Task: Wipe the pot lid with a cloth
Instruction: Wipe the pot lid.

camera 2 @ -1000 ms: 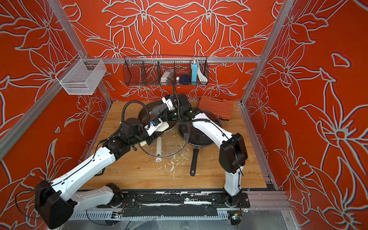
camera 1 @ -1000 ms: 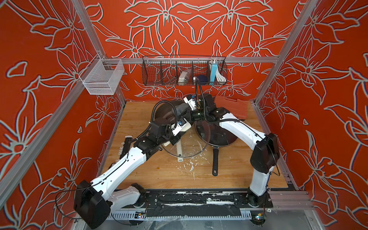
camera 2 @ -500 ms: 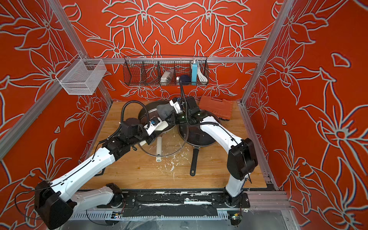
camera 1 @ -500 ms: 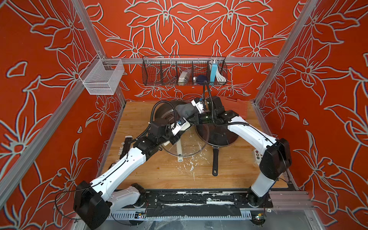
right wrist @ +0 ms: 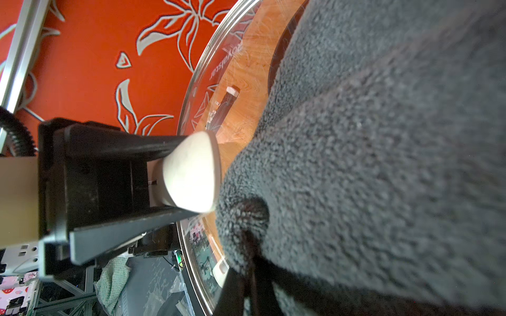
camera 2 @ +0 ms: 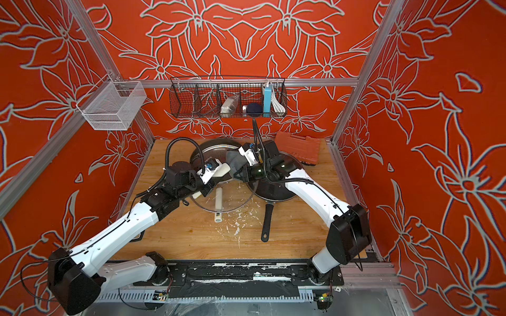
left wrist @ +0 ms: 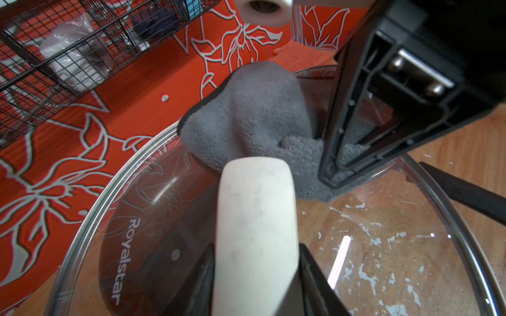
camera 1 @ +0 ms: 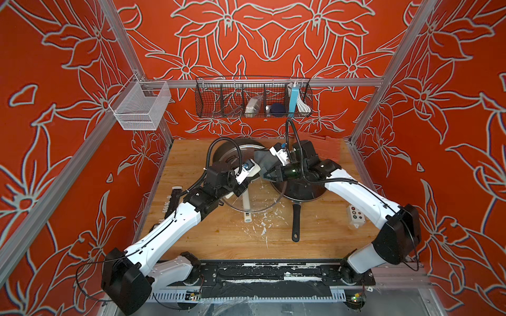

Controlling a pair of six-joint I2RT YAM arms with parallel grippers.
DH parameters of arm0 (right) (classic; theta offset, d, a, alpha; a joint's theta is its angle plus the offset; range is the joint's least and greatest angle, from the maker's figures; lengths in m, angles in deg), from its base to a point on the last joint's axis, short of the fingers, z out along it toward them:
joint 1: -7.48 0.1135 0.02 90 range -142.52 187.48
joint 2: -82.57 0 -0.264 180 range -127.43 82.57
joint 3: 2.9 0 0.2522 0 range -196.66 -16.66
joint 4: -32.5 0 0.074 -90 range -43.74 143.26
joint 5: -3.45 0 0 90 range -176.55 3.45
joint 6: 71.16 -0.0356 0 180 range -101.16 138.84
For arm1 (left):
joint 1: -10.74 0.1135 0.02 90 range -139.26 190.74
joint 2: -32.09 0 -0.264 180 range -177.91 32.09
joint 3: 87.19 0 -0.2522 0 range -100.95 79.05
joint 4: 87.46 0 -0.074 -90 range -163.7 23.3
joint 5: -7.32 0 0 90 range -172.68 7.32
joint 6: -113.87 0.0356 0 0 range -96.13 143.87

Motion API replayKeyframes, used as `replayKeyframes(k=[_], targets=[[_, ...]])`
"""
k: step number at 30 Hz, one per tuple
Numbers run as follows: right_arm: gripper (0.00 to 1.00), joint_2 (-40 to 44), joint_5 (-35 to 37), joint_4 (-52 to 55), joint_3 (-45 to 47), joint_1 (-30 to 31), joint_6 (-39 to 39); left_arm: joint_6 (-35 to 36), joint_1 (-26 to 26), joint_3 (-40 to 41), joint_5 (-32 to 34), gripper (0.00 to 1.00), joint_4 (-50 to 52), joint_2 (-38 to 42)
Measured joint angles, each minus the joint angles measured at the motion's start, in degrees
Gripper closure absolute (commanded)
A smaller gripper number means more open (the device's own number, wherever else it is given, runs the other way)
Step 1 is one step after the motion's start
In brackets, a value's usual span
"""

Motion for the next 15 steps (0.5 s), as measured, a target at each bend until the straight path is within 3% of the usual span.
replayKeyframes(k=[9,15], targets=[[1.0,2.1,-0.4,-2.7,4.3,1.0,-2.9,-0.6,0.0,0.0,-0.6,1.0,-0.2,-0.2],[1.0,-2.6,0.2,-3.2,-2.1,1.1,-3.7,-0.6,-0.6,0.0,-1.6,1.0,-1.5,-0.2]])
